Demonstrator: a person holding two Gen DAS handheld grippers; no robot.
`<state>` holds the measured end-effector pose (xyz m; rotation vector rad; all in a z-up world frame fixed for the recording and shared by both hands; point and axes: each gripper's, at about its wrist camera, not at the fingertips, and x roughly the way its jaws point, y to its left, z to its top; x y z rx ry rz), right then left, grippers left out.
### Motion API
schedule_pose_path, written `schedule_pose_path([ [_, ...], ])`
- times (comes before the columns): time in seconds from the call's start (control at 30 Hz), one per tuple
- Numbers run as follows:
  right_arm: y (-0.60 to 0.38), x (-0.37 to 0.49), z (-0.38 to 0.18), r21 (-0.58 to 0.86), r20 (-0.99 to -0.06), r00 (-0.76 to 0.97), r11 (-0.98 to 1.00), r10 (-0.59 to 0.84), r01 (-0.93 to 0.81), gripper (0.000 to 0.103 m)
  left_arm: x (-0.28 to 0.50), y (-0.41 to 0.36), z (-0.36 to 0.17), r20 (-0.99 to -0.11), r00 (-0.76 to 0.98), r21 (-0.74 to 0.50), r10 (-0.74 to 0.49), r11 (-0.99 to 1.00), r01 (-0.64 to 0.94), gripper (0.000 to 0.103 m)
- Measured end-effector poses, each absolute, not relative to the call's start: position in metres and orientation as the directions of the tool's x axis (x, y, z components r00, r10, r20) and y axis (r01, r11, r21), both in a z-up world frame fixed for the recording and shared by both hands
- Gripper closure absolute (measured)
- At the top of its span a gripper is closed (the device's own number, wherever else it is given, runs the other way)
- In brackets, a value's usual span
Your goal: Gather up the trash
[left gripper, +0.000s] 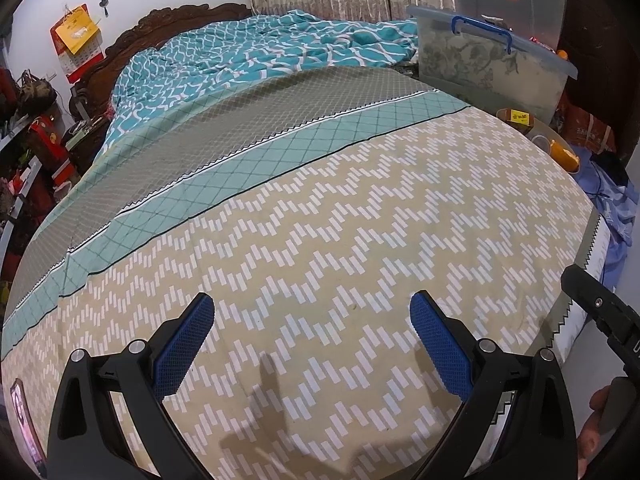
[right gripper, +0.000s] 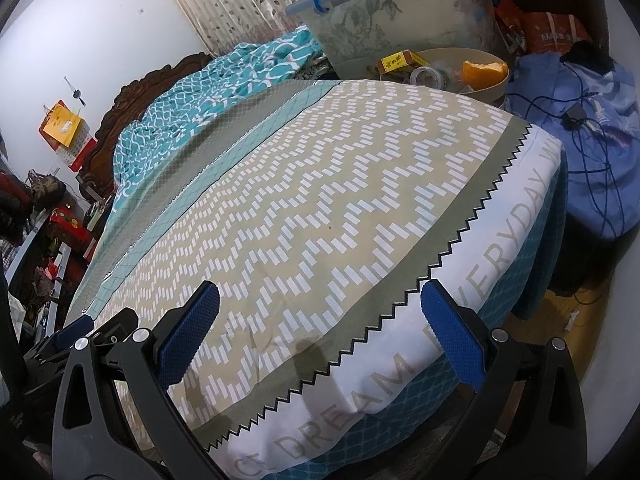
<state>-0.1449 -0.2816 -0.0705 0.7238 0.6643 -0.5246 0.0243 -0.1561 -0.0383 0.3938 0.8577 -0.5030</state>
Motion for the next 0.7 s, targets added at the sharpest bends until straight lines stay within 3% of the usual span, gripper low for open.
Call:
schedule_pose_path([
  [0.33,-0.261,-0.148,-0.047,0.357,-0.631,0.722,0.719,-0.285,0.596,0.003,0.021,-0.158,-0.039,-0.797,0.543,0.135,-0.263,0.800,0.585,0.009],
  [0.7,-0.277,-0.157,-0.051,0.391,-0.641,0.704,0.660,-0.305,0.642,0.003,0.014,-0.160,-0.025,-0.753,0.585,0.133,-0.301,0.801,0.584,0.008],
])
